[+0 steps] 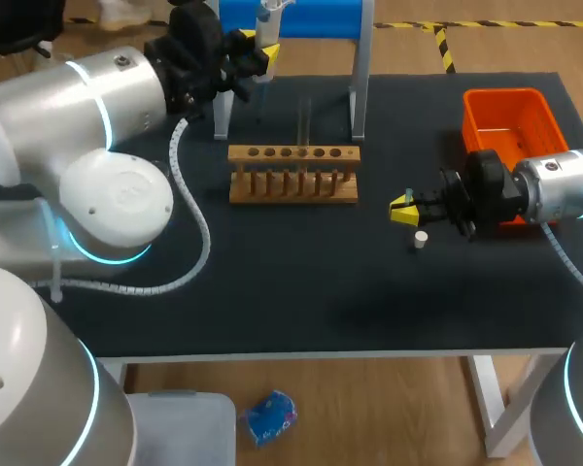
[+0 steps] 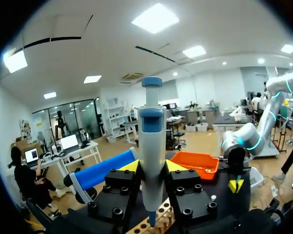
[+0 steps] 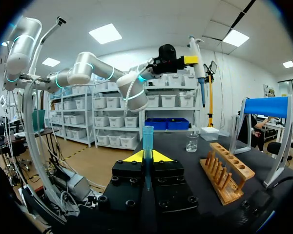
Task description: Invert the test tube, pick up the pipette, mount the tip to pipette, aspirate from beaker and dispense into the tube, eject the tip, return the pipette, and cap with the stopper.
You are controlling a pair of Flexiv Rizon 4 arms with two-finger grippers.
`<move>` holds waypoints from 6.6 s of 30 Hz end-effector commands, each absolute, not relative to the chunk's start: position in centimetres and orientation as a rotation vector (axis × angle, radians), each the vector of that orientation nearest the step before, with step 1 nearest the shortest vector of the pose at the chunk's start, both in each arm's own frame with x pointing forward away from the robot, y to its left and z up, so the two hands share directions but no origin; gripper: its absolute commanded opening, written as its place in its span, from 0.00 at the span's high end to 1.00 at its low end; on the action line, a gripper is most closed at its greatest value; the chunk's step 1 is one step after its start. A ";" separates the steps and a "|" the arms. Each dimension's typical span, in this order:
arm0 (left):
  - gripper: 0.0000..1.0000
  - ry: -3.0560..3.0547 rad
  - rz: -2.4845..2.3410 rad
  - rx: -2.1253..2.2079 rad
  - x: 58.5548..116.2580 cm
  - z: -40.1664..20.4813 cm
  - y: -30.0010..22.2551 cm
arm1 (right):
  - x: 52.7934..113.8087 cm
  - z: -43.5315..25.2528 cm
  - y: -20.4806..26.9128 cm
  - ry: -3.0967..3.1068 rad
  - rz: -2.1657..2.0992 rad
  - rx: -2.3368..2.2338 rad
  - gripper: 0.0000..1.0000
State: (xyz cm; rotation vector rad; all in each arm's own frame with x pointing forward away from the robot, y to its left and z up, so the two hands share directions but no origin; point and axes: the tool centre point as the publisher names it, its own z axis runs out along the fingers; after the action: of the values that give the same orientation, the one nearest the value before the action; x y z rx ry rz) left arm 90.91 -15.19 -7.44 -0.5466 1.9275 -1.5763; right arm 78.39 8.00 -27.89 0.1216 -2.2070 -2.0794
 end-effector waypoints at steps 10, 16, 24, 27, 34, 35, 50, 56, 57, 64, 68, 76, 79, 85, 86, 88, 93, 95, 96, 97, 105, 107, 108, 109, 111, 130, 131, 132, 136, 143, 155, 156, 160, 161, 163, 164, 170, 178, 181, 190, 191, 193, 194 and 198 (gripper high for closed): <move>1.00 2.007 -1.660 -0.349 88.8 -8.5 -14.0 | 78.4 -27.8 8.0 -2.209 -2.077 0.122 1.00; 1.00 2.007 -1.660 -0.349 88.8 -8.5 -14.0 | 78.4 -27.8 8.0 -2.209 -2.077 0.122 1.00; 1.00 2.007 -1.700 -0.257 86.2 -8.0 -17.0 | 78.4 -27.8 8.0 -2.209 -2.077 0.122 1.00; 1.00 2.018 -1.746 -0.218 84.8 -7.7 -18.3 | 78.4 -27.8 8.0 -2.209 -2.077 0.122 1.00; 1.00 2.069 -1.816 -0.155 82.4 -8.0 -20.7 | 78.4 -27.8 8.0 -2.209 -2.077 0.122 1.00; 1.00 2.071 -1.840 -0.150 82.2 -8.1 -21.0 | 78.4 -27.8 8.0 -2.209 -2.077 0.122 1.00; 1.00 2.128 -1.875 -0.153 80.8 -8.1 -23.8 | 78.4 -27.8 8.0 -2.209 -2.077 0.122 1.00; 1.00 2.135 -1.888 -0.144 81.1 -8.4 -24.4 | 78.4 -27.8 8.0 -2.209 -2.077 0.122 1.00; 1.00 2.142 -1.897 -0.150 81.2 -8.6 -24.5 | 78.4 -27.8 8.0 -2.209 -2.077 0.122 1.00; 1.00 2.157 -1.912 -0.160 81.6 -9.3 -24.8 | 78.4 -27.8 8.0 -2.209 -2.077 0.122 1.00; 1.00 2.174 -1.933 -0.160 81.8 -9.5 -24.9 | 78.4 -27.8 8.0 -2.209 -2.077 0.122 1.00; 1.00 2.212 -1.924 -0.152 81.9 -9.5 -25.1 | 78.4 -27.8 8.0 -2.209 -2.077 0.122 1.00; 1.00 2.239 -1.904 -0.152 81.8 -9.4 -25.1 | 78.4 -27.8 8.0 -2.209 -2.077 0.122 1.00; 1.00 2.234 -1.890 -0.152 81.8 -9.3 -24.9 | 78.4 -27.8 8.0 -2.209 -2.077 0.122 1.00; 1.00 2.234 -1.890 -0.152 81.8 -9.3 -24.9 | 78.4 -27.8 8.0 -2.209 -2.077 0.122 1.00; 1.00 2.234 -1.890 -0.152 81.8 -9.3 -24.9 | 78.4 -27.8 8.0 -2.209 -2.077 0.122 1.00; 1.00 2.234 -1.890 -0.152 81.8 -9.3 -24.9 | 78.4 -27.8 8.0 -2.209 -2.077 0.122 1.00; 1.00 2.234 -1.890 -0.152 81.8 -9.3 -24.9 | 78.8 -28.1 8.6 -2.241 -2.060 0.123 1.00; 1.00 2.234 -1.890 -0.152 81.8 -9.3 -24.9 | 79.0 -28.2 9.0 -2.237 -2.064 0.121 1.00; 1.00 2.234 -1.890 -0.152 81.8 -9.3 -24.9 | 79.2 -28.3 9.3 -2.230 -2.070 0.117 1.00; 1.00 2.234 -1.890 -0.152 81.8 -9.3 -24.9 | 80.5 -29.4 12.5 -2.192 -2.089 0.115 1.00; 1.00 2.234 -1.890 -0.152 81.8 -9.3 -24.9 | 80.9 -29.5 13.4 -2.190 -2.089 0.114 1.00; 1.00 2.234 -1.890 -0.152 81.8 -9.3 -24.9 | 81.1 -29.5 13.8 -2.183 -2.090 0.113 1.00; 1.00 2.234 -1.890 -0.152 81.8 -9.3 -24.9 | 81.2 -29.5 14.2 -2.182 -2.089 0.115 1.00; 1.00 2.234 -1.890 -0.152 81.8 -9.3 -24.9 | 81.5 -29.5 15.0 -2.182 -2.089 0.117 1.00; 1.00 2.234 -1.890 -0.152 81.8 -9.3 -24.9 | 81.9 -29.3 16.6 -2.179 -2.083 0.134 1.00; 1.00 2.234 -1.890 -0.152 81.8 -9.3 -24.9 | 81.9 -29.3 16.6 -2.179 -2.083 0.134 1.00; 1.00 2.234 -1.890 -0.152 81.8 -9.3 -24.9 | 81.9 -29.3 16.6 -2.179 -2.083 0.134 1.00; 1.00 2.234 -1.890 -0.152 81.8 -9.3 -24.9 | 82.7 -29.5 17.4 -2.177 -2.073 0.168 1.00; 1.00 2.234 -1.890 -0.152 81.8 -9.3 -24.9 | 83.6 -29.5 18.8 -2.177 -2.071 0.207 1.00; 1.00 2.234 -1.890 -0.152 81.8 -9.3 -24.9 | 84.2 -29.2 19.8 -2.192 -2.060 0.252 1.00; 1.00 2.234 -1.890 -0.152 81.8 -9.3 -24.9 | 84.2 -29.1 19.8 -2.194 -2.060 0.256 1.00; 1.00 2.234 -1.890 -0.152 81.8 -9.3 -24.9 | 84.1 -28.7 19.7 -2.202 -2.067 0.281 1.00; 1.00 2.234 -1.890 -0.152 81.8 -9.3 -24.9 | 84.1 -28.6 19.7 -2.206 -2.069 0.294 1.00; 1.00 2.234 -1.890 -0.152 81.8 -9.3 -24.9 | 84.0 -28.4 19.7 -2.219 -2.061 0.305 1.00; 1.00 2.234 -1.890 -0.152 81.8 -9.3 -24.9 | 84.0 -28.3 19.7 -2.218 -2.065 0.308 1.00; 1.00 2.234 -1.890 -0.152 81.8 -9.3 -24.9 | 83.7 -28.1 19.5 -2.224 -2.068 0.319 1.00; 1.00 2.234 -1.890 -0.152 81.8 -9.3 -24.9 | 83.2 -28.3 19.1 -2.228 -2.065 0.320 1.00; 1.00 2.234 -1.890 -0.152 81.8 -9.3 -24.9 | 83.1 -28.3 19.0 -2.230 -2.066 0.319 1.00; 1.00 2.234 -1.890 -0.152 81.8 -9.3 -24.9 | 83.0 -27.9 19.0 -2.234 -2.060 0.340 1.00; 1.00 2.234 -1.890 -0.152 81.8 -9.3 -24.9 | 83.0 -27.9 19.0 -2.234 -2.057 0.342 1.00; 1.00 2.234 -1.890 -0.152 81.8 -9.3 -24.9 | 83.0 -27.9 19.1 -2.235 -2.051 0.345 1.00; 1.00 2.234 -1.890 -0.152 81.8 -9.3 -24.9 | 83.0 -27.9 19.2 -2.236 -2.047 0.346 1.00; 1.00 2.234 -1.890 -0.152 81.8 -9.3 -24.9 | 83.0 -28.0 19.3 -2.240 -2.032 0.346 1.00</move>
State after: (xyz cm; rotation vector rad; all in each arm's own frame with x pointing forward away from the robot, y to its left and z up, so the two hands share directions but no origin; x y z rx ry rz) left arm 81.78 -24.93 -9.17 -0.1529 2.2404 -1.8856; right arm 82.94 19.19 -28.18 0.3449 -2.2354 -2.0420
